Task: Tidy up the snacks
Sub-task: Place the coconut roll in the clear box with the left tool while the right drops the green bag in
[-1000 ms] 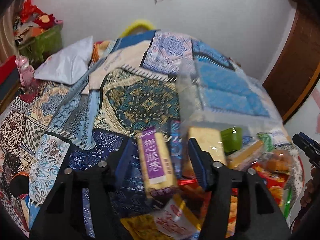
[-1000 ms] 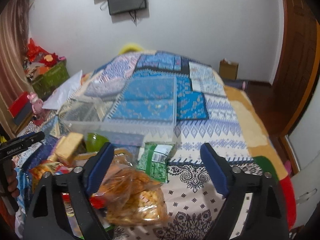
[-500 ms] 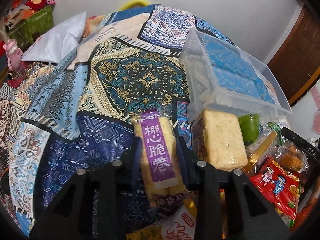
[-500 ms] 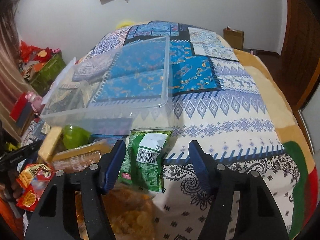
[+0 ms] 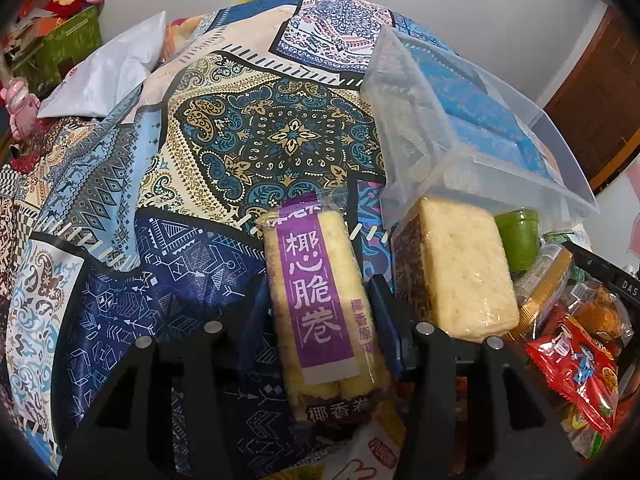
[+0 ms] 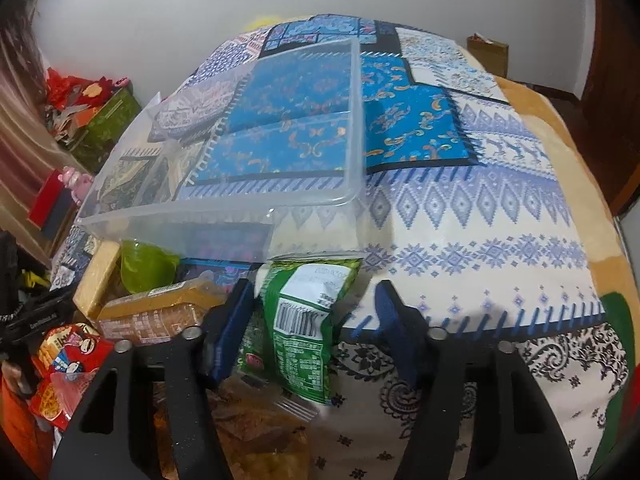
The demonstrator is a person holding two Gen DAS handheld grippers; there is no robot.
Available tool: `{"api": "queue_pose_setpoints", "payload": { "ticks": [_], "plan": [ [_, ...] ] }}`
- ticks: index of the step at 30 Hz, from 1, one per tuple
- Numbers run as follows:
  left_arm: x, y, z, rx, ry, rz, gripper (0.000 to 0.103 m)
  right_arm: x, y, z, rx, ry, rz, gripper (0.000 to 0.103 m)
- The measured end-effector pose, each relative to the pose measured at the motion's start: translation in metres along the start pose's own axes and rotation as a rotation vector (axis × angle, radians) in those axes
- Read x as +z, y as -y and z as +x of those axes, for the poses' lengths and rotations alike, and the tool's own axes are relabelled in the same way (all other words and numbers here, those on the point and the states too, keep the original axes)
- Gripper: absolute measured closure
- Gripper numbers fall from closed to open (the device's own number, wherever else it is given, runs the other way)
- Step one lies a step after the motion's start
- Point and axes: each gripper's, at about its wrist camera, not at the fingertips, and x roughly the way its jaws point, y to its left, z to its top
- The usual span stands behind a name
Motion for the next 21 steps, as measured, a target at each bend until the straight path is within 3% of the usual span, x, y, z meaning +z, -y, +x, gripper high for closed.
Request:
{"api": "queue_pose_setpoints", "payload": {
  "ticks": [1,5,14,21],
  "plan": [
    [-0.001,0.000,0.000,-0.001,0.000,0.001,0.054,0.000,-0.001,0.001,0.020,-0.007,-0.005,0.064],
    [-0.004,0.004,-0.010,0.008,0.012,0.012,0.057,0.000,-0.005,0.002,0.029,-0.006,-0.014,0.072],
    [0.003,0.010,-0.063,0.025,0.135,0.032,0.057,-0.005,-0.016,-0.029,-0.029,0.088,-0.052,0.075],
    [0.018,0.030,-0.100,-0.001,0.232,0.056,0.057,0.001,-0.017,-0.064,-0.018,0.188,-0.044,0.075]
  ]
}}
